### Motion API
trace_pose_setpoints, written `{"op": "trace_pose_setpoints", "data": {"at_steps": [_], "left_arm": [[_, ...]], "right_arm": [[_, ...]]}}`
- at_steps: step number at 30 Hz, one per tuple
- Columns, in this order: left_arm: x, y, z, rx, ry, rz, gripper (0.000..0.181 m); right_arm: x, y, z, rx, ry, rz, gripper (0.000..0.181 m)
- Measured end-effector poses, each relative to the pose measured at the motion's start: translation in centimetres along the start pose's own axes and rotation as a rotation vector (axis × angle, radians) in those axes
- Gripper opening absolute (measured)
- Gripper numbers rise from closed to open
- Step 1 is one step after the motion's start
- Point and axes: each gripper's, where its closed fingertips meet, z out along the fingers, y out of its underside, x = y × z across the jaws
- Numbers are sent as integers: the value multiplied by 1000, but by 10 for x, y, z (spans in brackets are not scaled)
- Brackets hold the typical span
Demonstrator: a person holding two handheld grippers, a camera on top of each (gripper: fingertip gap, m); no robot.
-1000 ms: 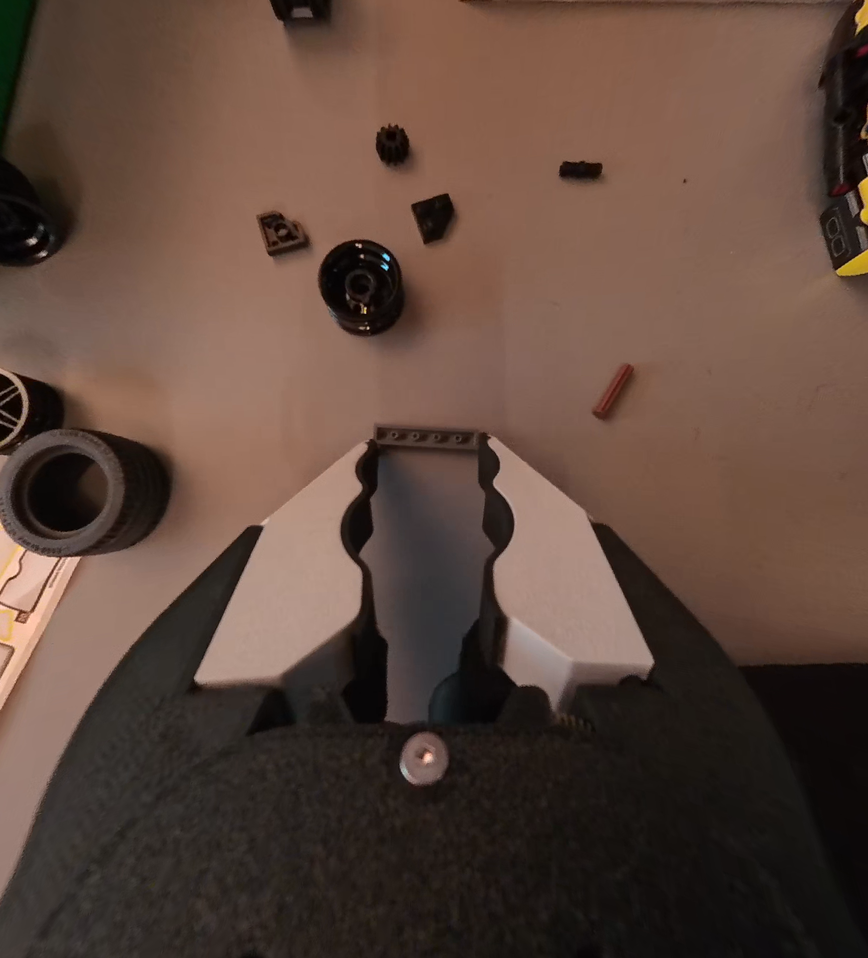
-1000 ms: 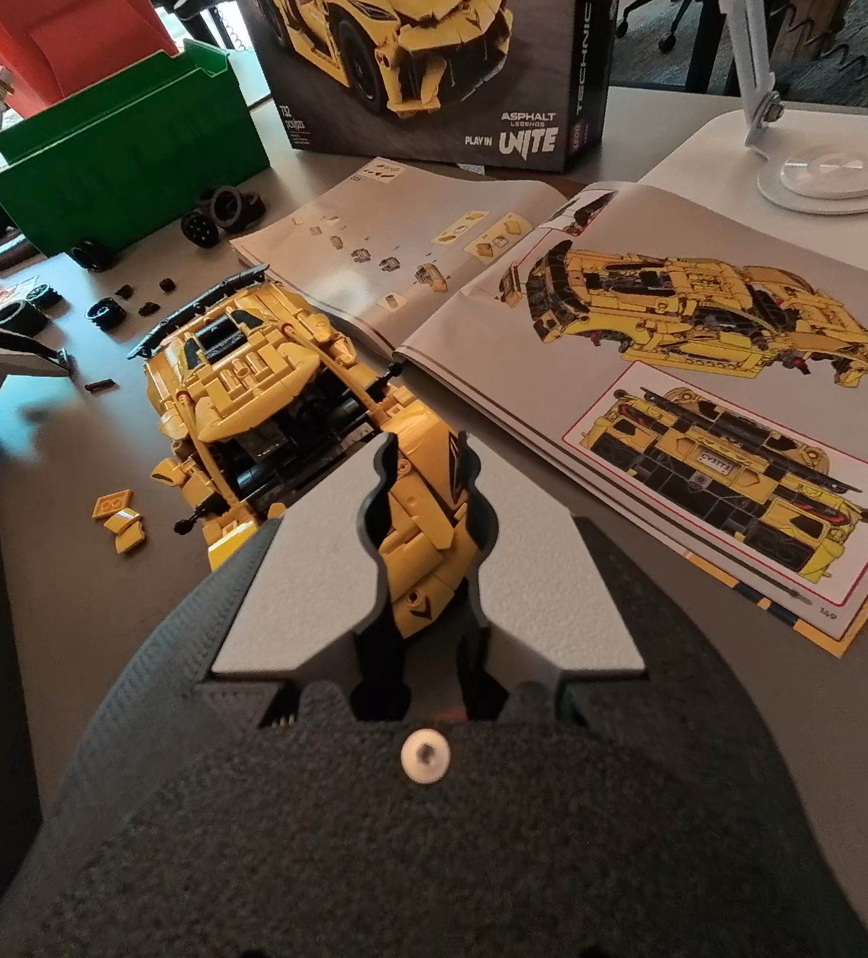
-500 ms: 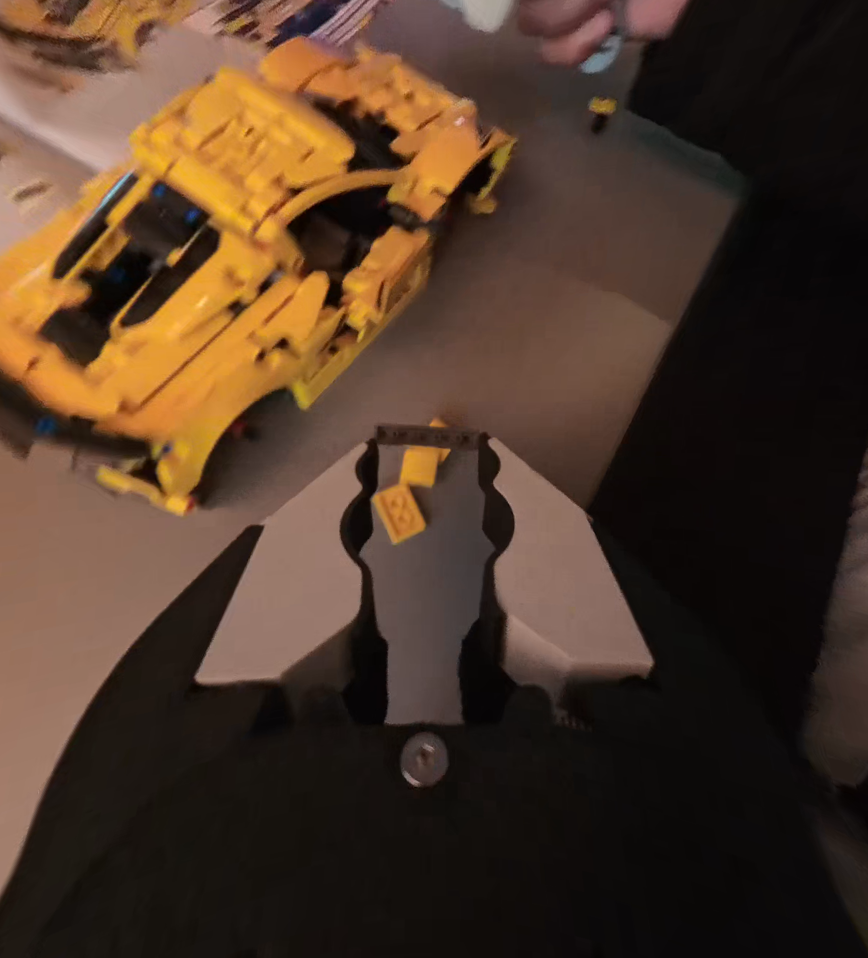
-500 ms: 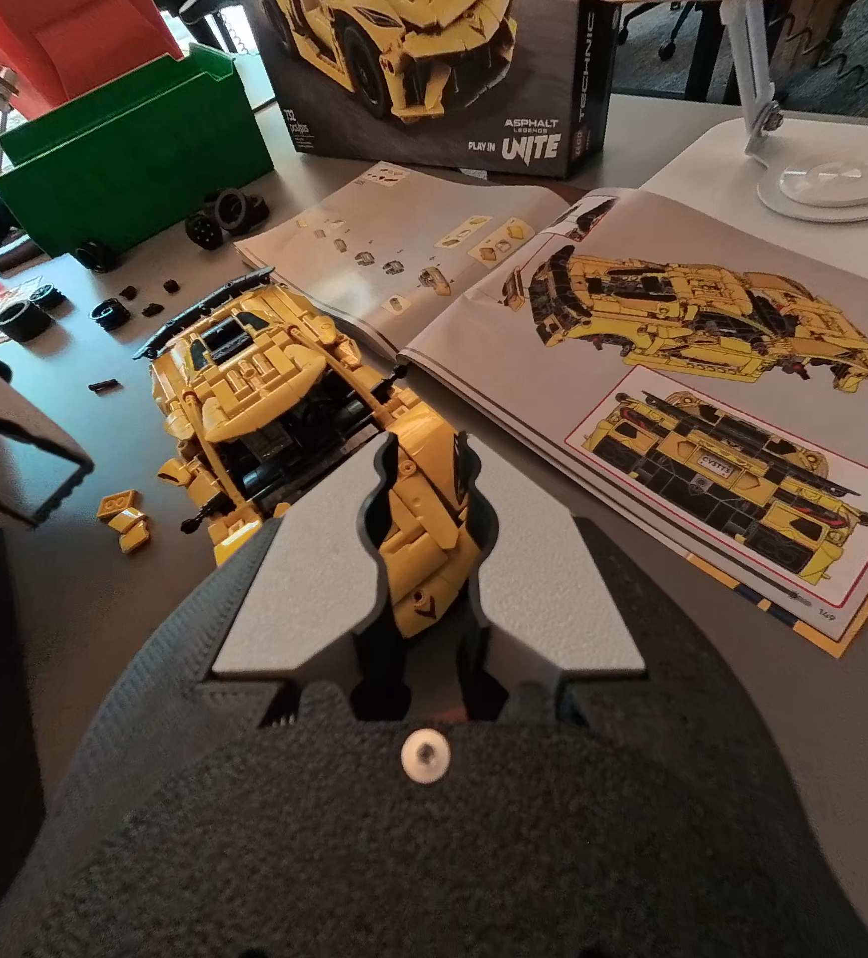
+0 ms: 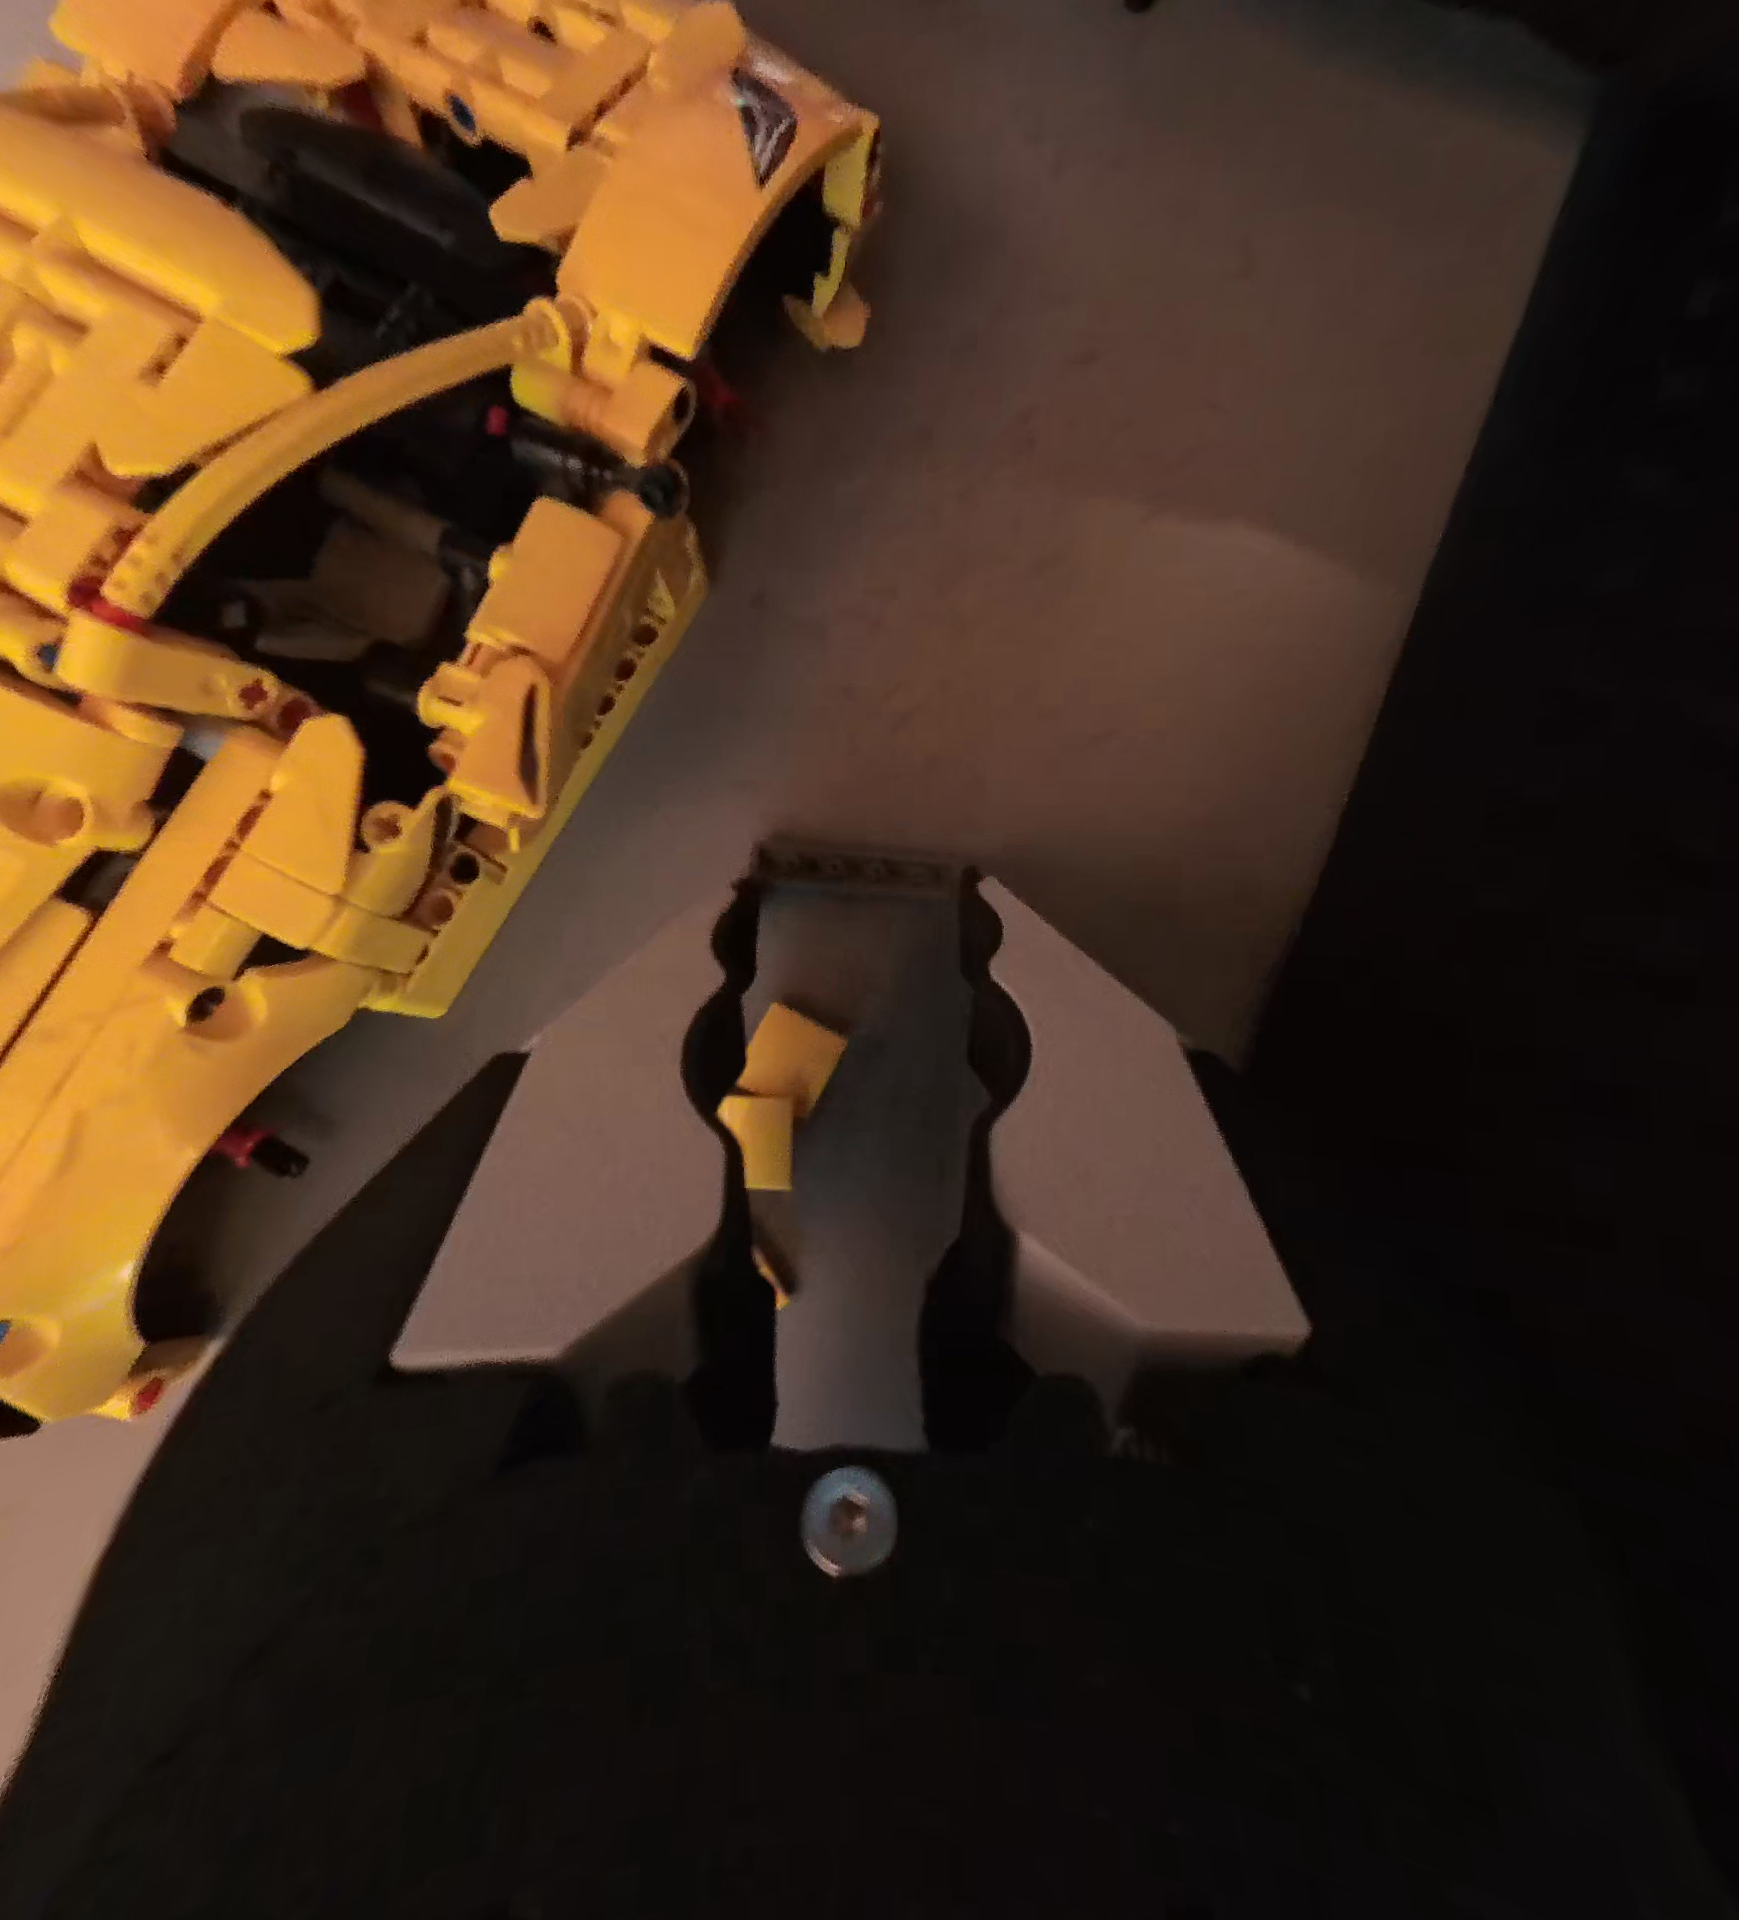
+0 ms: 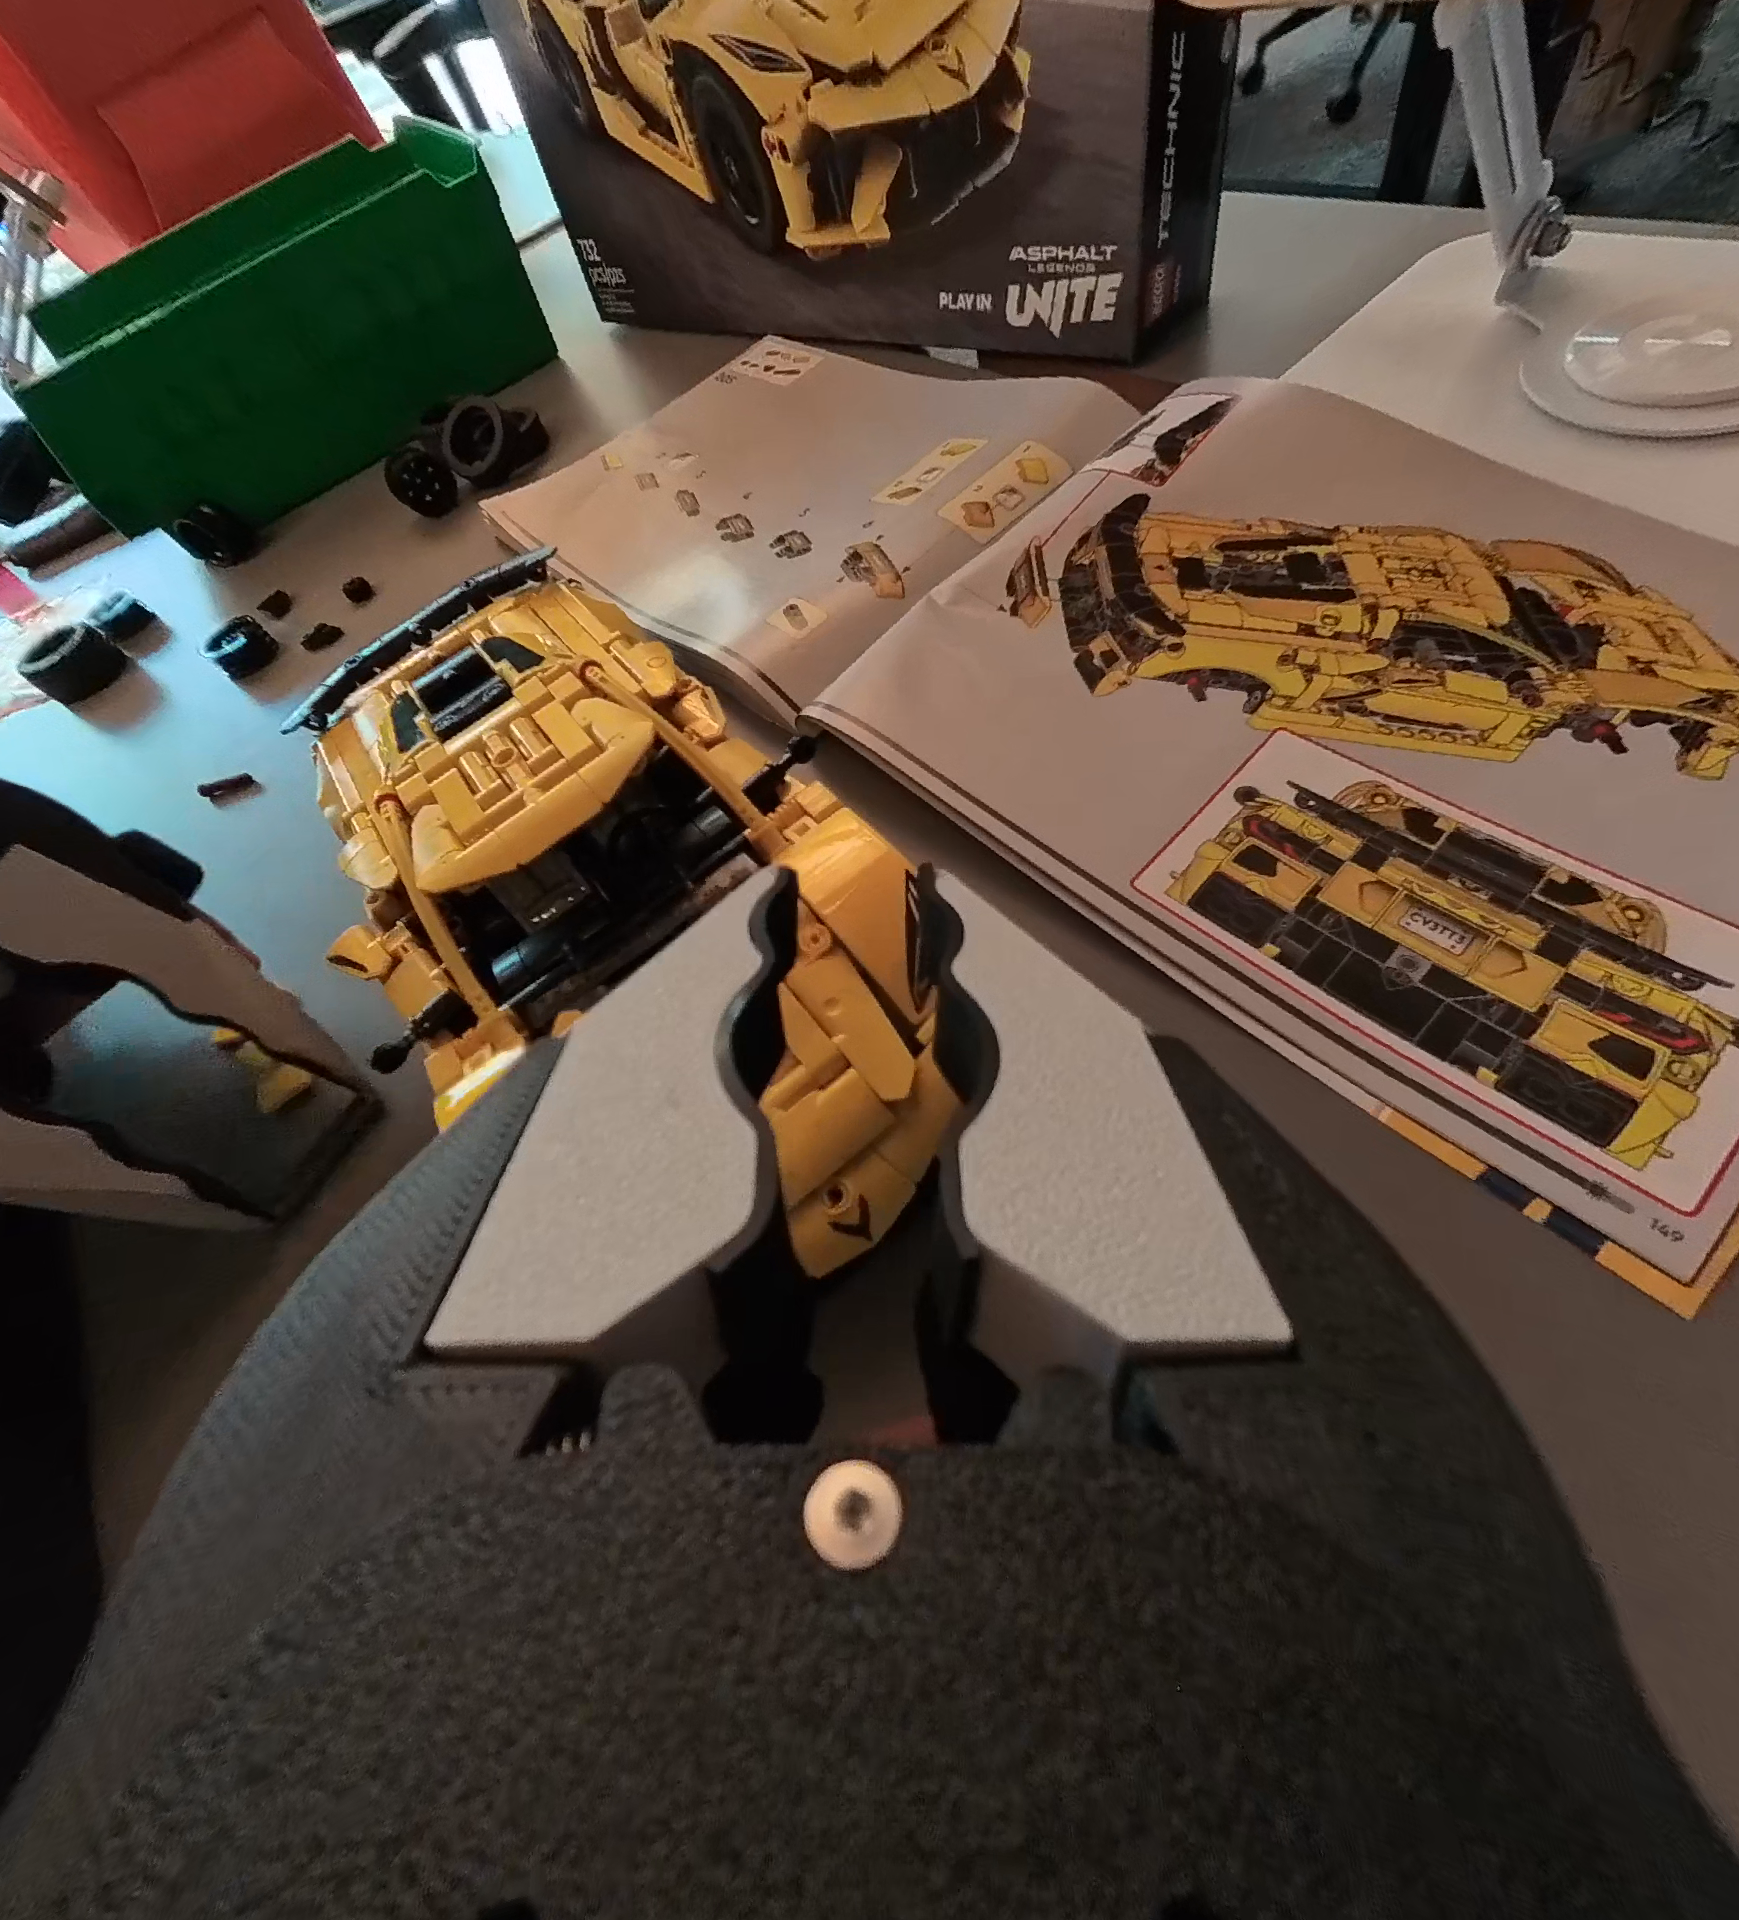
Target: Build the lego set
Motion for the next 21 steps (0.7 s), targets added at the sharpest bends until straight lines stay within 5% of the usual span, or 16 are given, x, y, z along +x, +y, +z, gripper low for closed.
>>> {"op": "trace_pose_setpoints", "data": {"at_steps": [7, 11, 14, 17, 21], "left_arm": [[-9, -14, -34, 167, 40, -158, 45], [-77, -5, -103, 400, -148, -366, 44], [-149, 51, -166, 454, -419, -571, 44], [-199, 142, -201, 247, -697, -784, 44], [-219, 182, -211, 172, -753, -916, 44]], "right_arm": [[0, -8, -3, 40, -30, 38, 22], [3, -9, -4, 51, -33, 55, 23], [3, -8, -3, 52, -40, 69, 23], [3, -6, 1, 40, -45, 72, 23], [4, -1, 5, 21, -44, 77, 23]]}}
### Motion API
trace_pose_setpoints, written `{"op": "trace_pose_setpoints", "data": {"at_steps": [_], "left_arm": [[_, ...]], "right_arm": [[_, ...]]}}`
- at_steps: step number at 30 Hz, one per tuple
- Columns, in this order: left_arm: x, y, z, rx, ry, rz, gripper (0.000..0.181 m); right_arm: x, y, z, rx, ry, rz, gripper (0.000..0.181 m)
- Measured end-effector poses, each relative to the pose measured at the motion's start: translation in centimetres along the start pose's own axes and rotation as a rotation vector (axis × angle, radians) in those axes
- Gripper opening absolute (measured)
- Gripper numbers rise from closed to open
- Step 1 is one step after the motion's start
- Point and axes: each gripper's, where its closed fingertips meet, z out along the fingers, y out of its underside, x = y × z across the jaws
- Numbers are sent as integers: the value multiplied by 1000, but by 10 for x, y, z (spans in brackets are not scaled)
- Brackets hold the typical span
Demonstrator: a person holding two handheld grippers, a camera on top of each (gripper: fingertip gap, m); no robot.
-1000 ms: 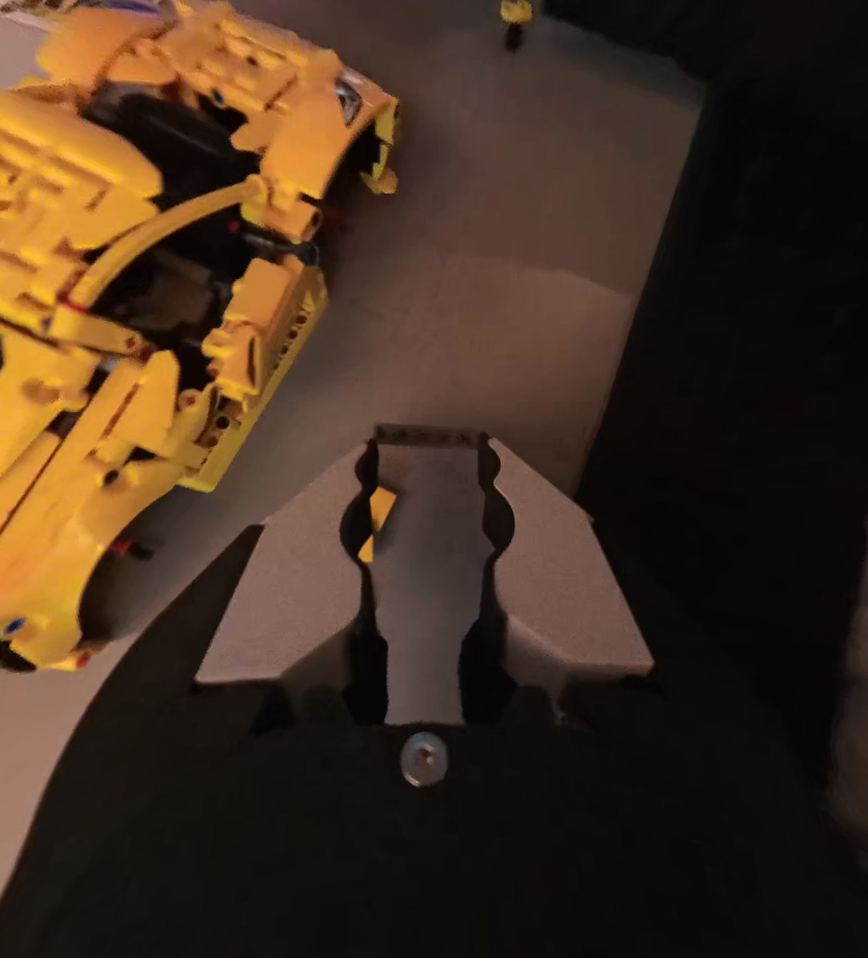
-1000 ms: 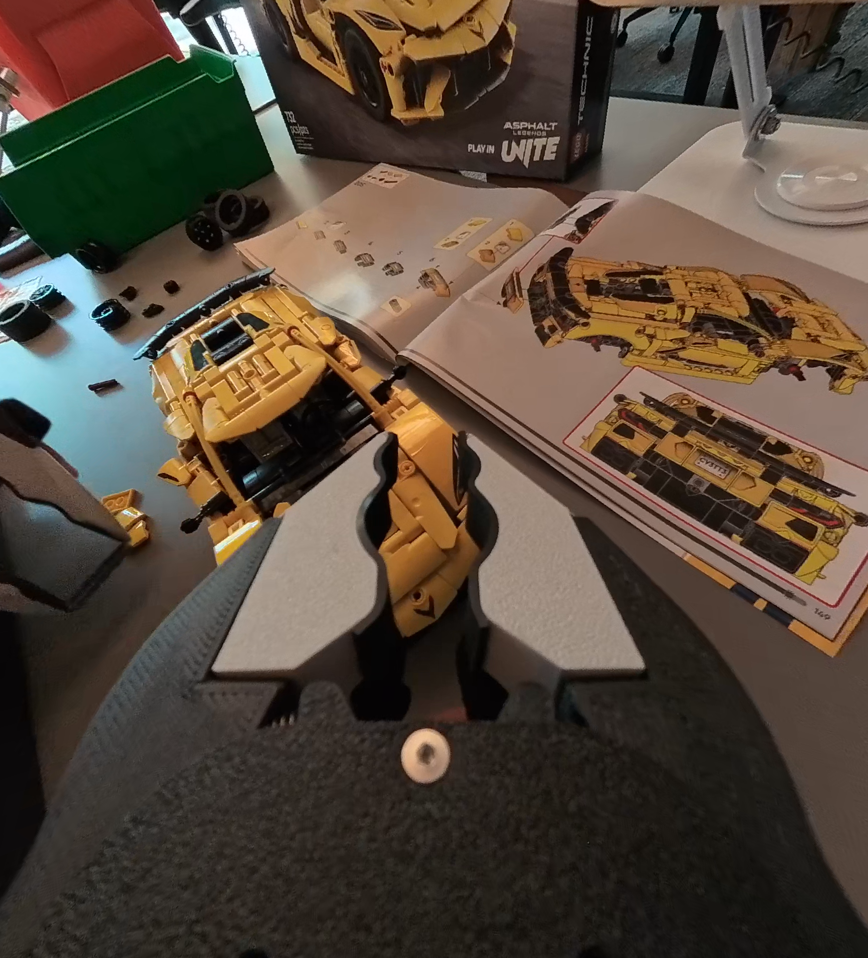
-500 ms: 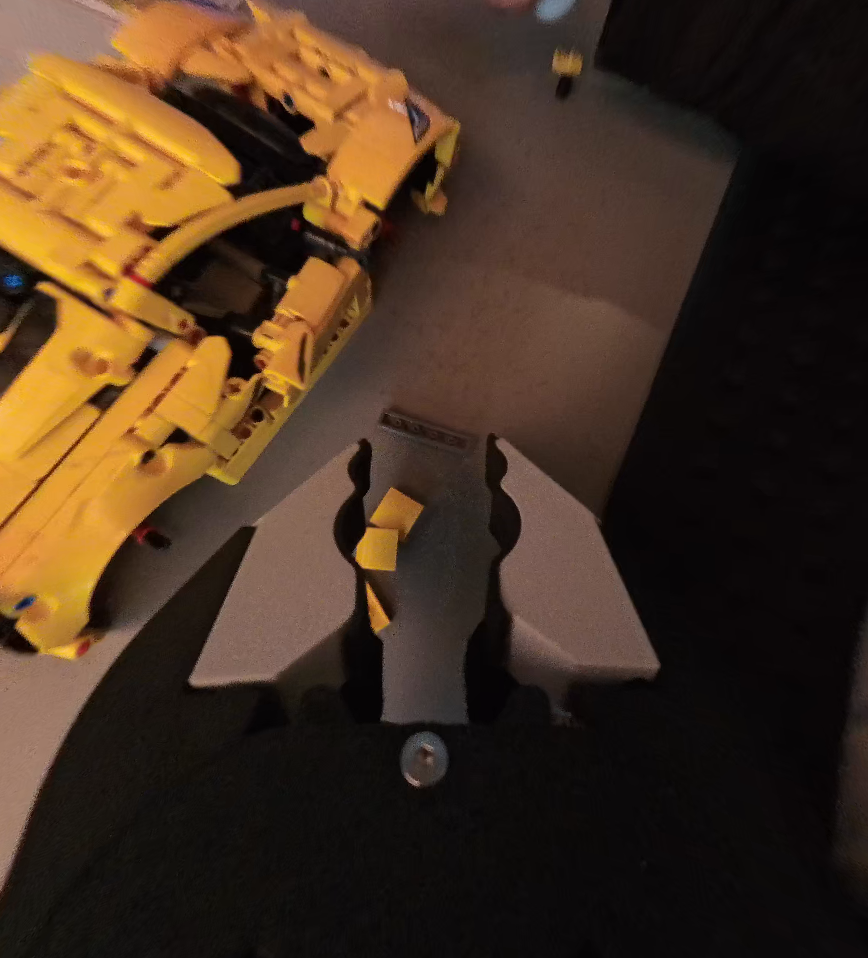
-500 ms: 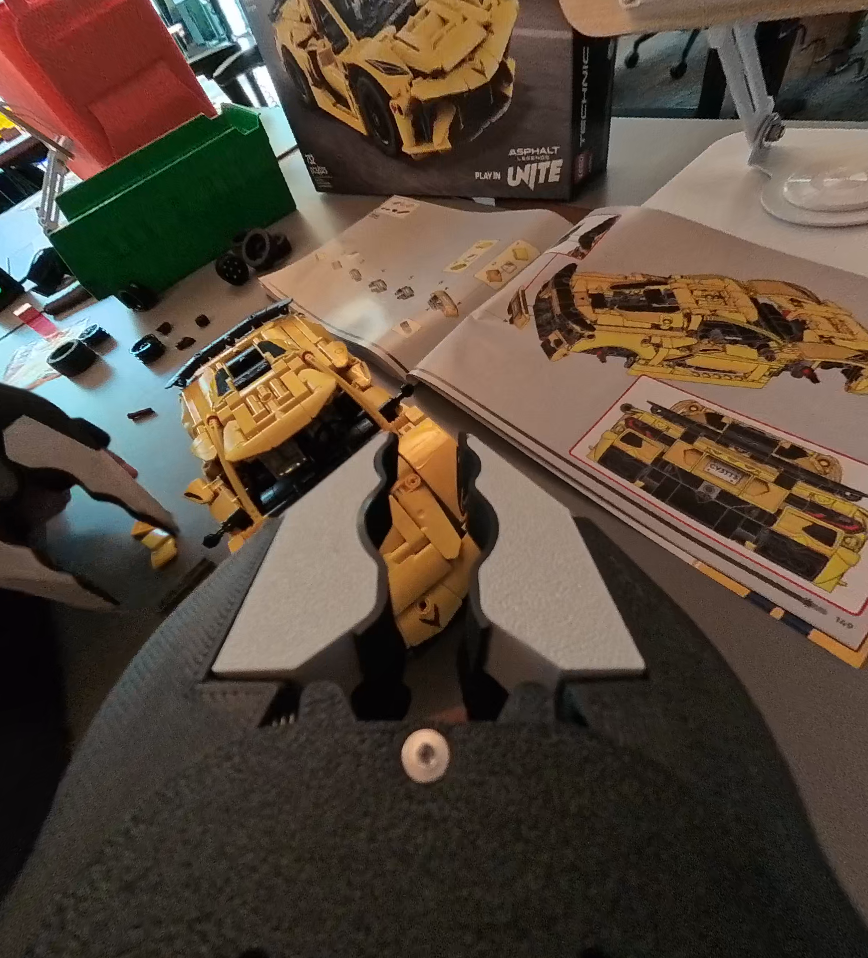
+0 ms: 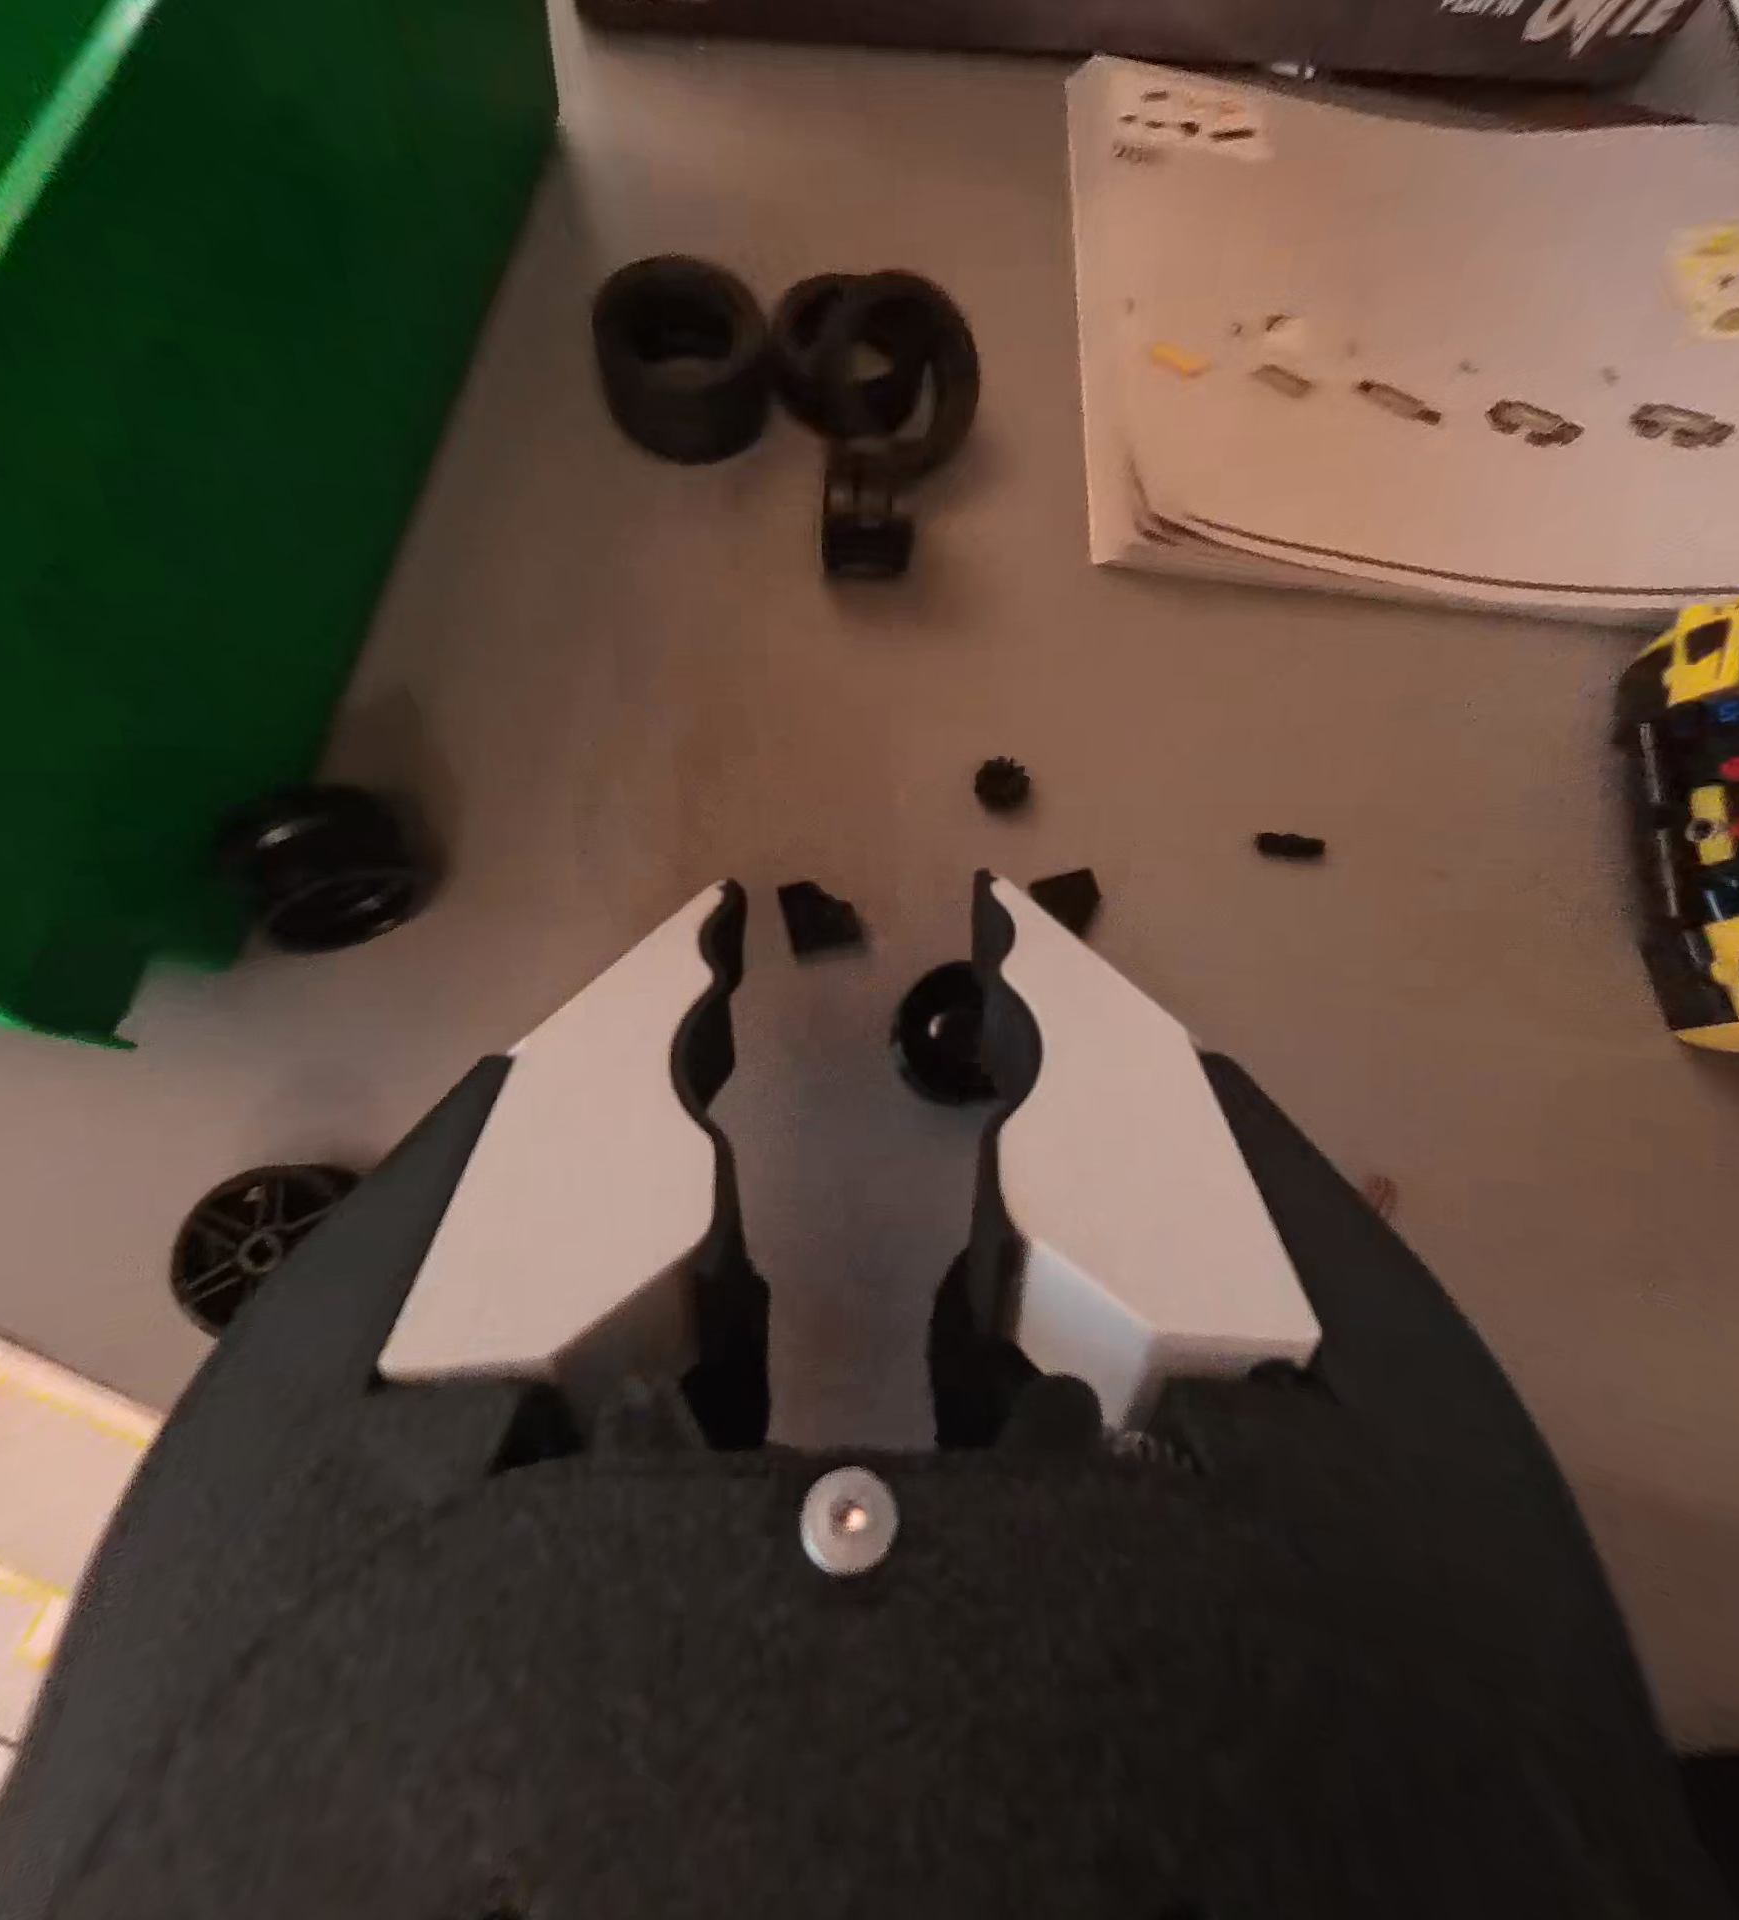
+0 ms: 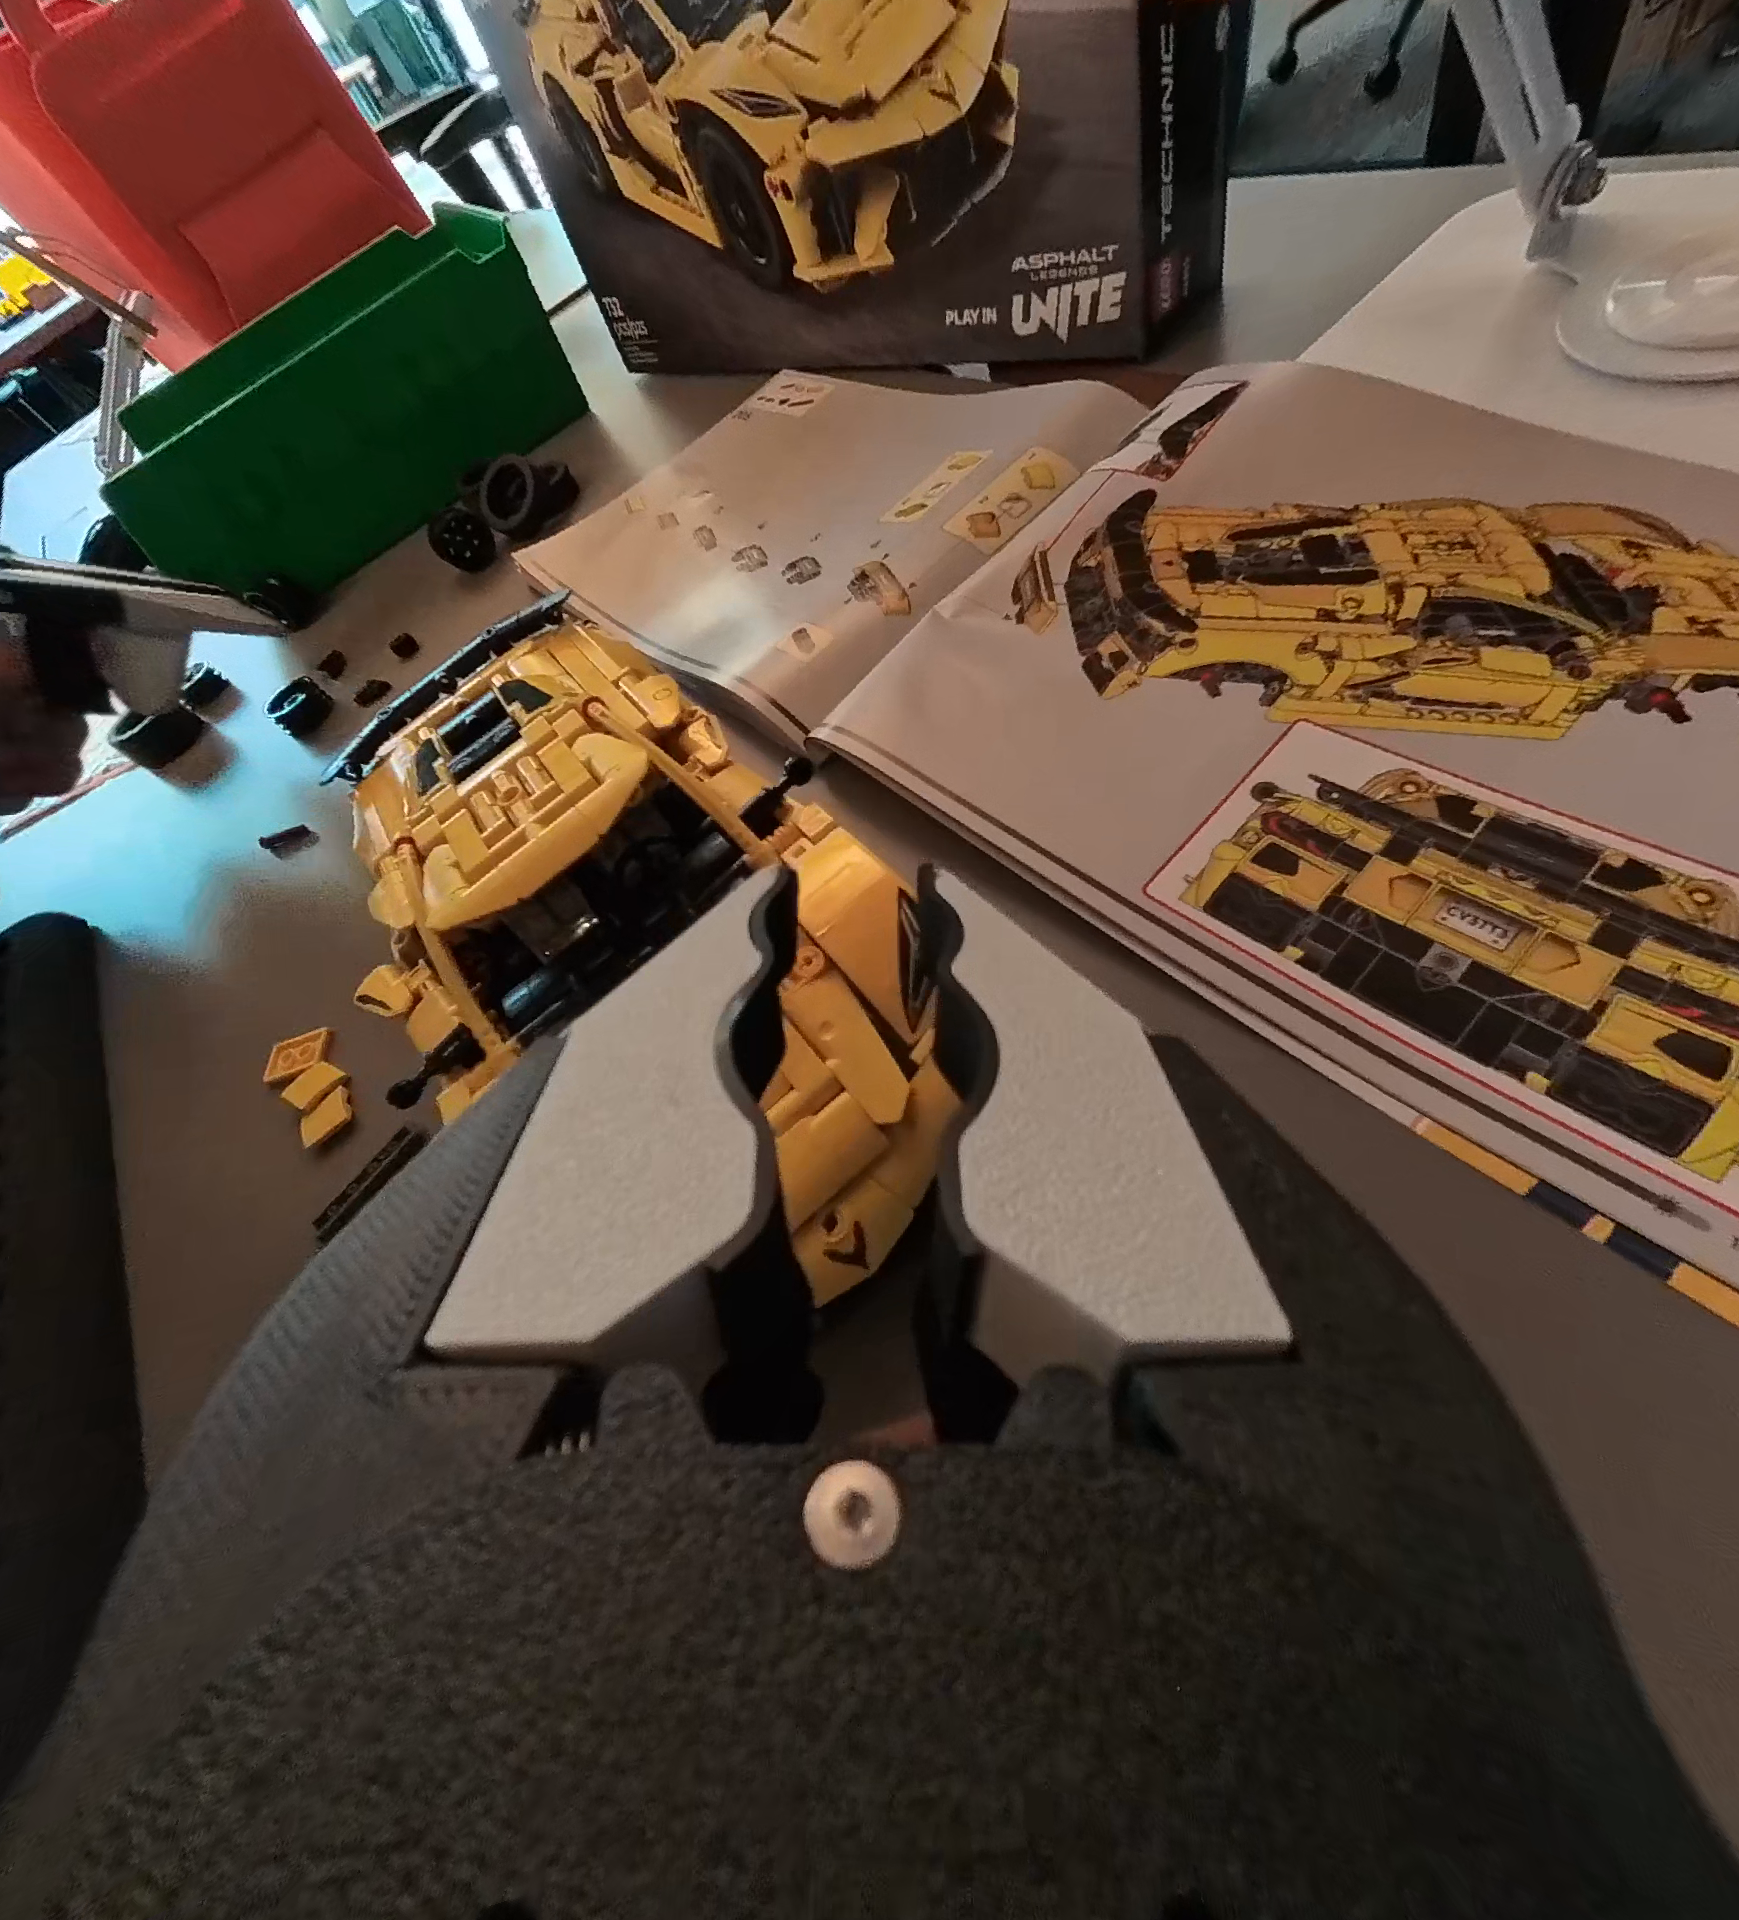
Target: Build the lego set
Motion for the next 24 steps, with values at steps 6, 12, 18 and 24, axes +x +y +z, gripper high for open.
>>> {"op": "trace_pose_setpoints", "data": {"at_steps": [6, 12, 18, 24], "left_arm": [[-8, 20, 20, -154, -21, 12, 44], [-14, 20, 23, -158, -58, 18, 16], [-2, 7, 17, -109, -10, 79, 16], [171, 20, -28, -79, 651, 434, 16]], "right_arm": [[7, 3, 1, -5, 7, 27, 23], [8, 7, 3, -23, 4, 29, 23], [11, 6, 3, -16, 7, 39, 23], [10, 7, 4, -20, 4, 39, 23]]}}
